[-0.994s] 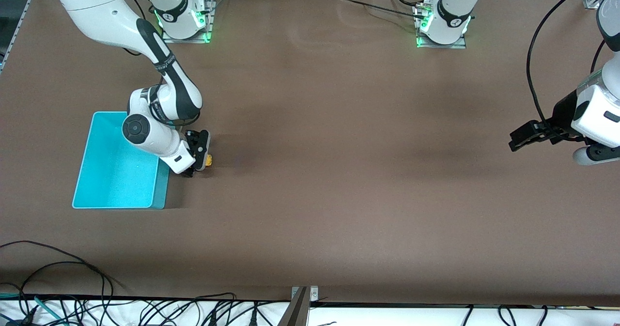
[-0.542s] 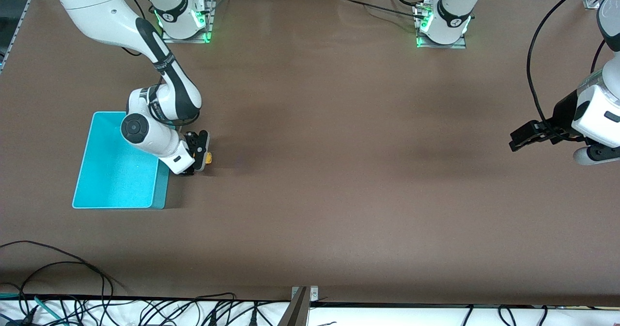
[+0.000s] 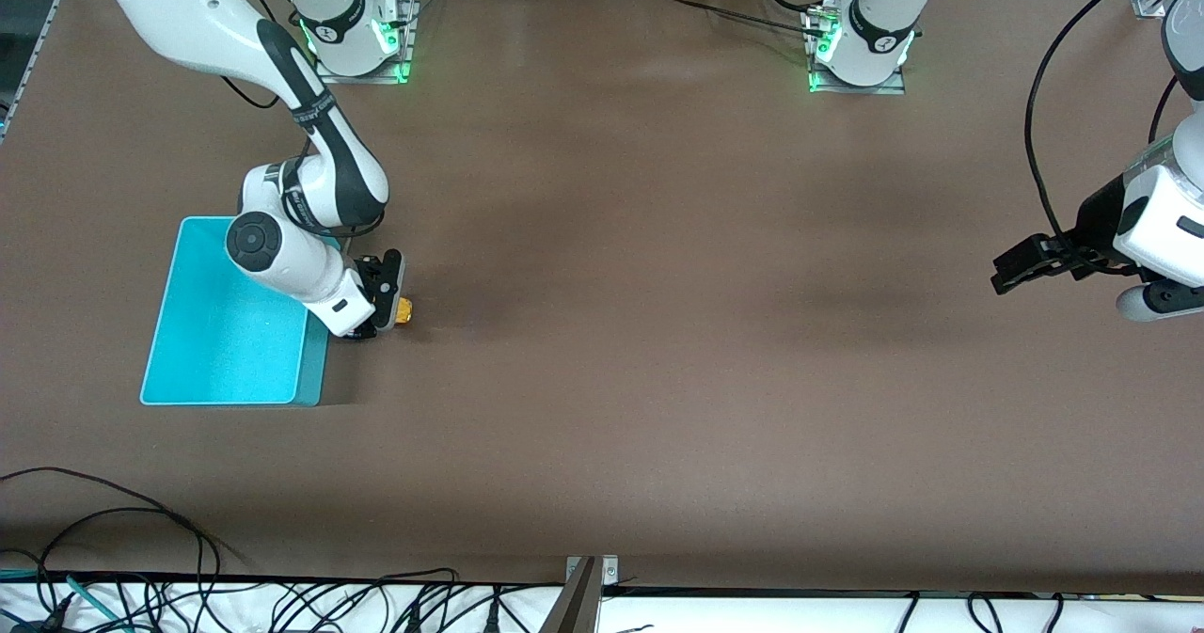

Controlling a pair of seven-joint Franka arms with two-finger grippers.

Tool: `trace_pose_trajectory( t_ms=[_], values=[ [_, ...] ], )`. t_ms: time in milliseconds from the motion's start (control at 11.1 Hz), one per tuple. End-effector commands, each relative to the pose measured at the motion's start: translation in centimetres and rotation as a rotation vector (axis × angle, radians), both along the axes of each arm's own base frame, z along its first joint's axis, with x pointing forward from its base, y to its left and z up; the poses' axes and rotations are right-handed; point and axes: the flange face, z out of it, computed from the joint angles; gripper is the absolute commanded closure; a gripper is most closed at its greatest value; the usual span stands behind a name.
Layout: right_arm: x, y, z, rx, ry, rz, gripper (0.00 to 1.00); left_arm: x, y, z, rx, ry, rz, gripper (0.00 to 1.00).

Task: Wind up and store yellow beetle car
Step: 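Lift the car with the right gripper and carry it over the box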

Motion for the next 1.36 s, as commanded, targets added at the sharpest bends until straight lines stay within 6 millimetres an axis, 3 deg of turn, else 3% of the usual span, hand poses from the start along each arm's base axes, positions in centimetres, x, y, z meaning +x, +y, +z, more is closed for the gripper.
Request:
trace_pose_trajectory(
  t_ms=[0,452,813,1265],
  values=[
    [-0.5,0.7,4.1,0.007,0.002,0.023,1.0,-0.3,0.1,0.6,0.009,0.003,-0.008,0.0],
    [-1.4,0.6,8.8,0.003,0.039,0.015,1.0,-0.2,0.2,0.6,0.01,0.003,-0.007,0.0],
    [-1.5,-1.9,11.6,-0.015,0.081,0.006,1.0,-0.3,0.1,0.6,0.008,0.003,-0.007,0.0],
    [-0.8,-12.4,10.9,0.015,0.111,0.152,1.0,-0.3,0.0,0.6,0.008,0.003,-0.008,0.0]
  ],
)
